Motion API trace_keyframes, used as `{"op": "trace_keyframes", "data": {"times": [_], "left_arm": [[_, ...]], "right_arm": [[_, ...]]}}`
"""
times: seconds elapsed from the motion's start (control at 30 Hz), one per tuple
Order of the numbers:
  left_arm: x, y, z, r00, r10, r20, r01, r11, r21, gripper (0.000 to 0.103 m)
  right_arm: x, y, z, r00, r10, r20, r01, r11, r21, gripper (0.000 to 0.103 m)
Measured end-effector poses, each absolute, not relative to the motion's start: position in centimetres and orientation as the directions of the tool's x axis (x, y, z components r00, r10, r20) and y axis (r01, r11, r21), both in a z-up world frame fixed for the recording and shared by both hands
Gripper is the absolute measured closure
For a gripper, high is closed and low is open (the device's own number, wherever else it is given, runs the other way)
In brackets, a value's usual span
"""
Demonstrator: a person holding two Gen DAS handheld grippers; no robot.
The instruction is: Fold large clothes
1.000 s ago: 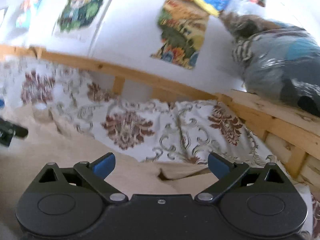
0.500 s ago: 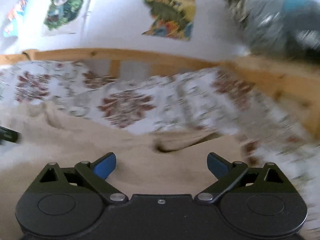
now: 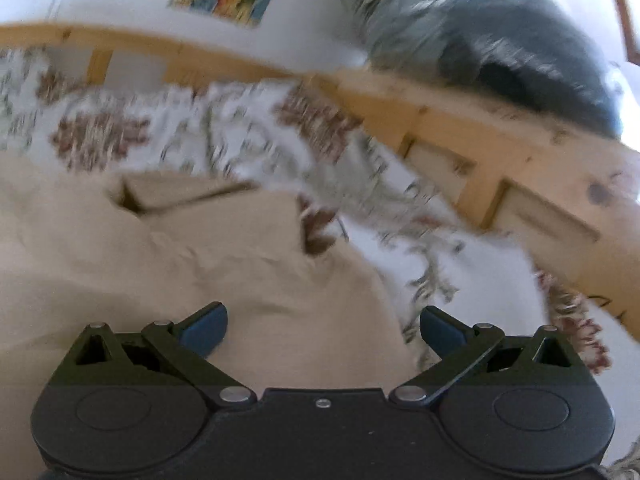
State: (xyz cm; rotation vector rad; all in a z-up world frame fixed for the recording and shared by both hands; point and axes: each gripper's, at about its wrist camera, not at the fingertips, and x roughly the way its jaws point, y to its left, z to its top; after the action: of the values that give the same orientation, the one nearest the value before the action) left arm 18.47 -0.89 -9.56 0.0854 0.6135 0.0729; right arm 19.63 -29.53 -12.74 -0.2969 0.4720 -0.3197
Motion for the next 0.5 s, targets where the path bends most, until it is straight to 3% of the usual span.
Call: {"op": "trace_keyframes", "data": {"times": [0.13, 0.3, 0.5], "left_arm": [[18.8, 0.8, -10.0, 0.801, 0.071, -0.594, -0.073, 0.997, 0.021, 0.000], [17.7, 1.4, -8.3, 0.771, 0.132, -0.622, -0.126, 0.991, 0.055, 0.001], [16.0, 1.5, -5.2, 0.744, 0.179, -0.643, -0.205, 0.978, 0.035, 0.001]], "right_arm": [[19.6, -29.6, -12.8, 0.838, -0.369, -0.402, 0.231, 0.908, -0.350, 0.001], [19.2, -29.6, -11.3, 0.842, -0.358, -0.404, 0.240, 0.918, -0.314, 0.001], [16.3, -26.9, -5.9, 0.916, -0.261, -0.306, 0.198, 0.955, -0.220, 0.001]]}}
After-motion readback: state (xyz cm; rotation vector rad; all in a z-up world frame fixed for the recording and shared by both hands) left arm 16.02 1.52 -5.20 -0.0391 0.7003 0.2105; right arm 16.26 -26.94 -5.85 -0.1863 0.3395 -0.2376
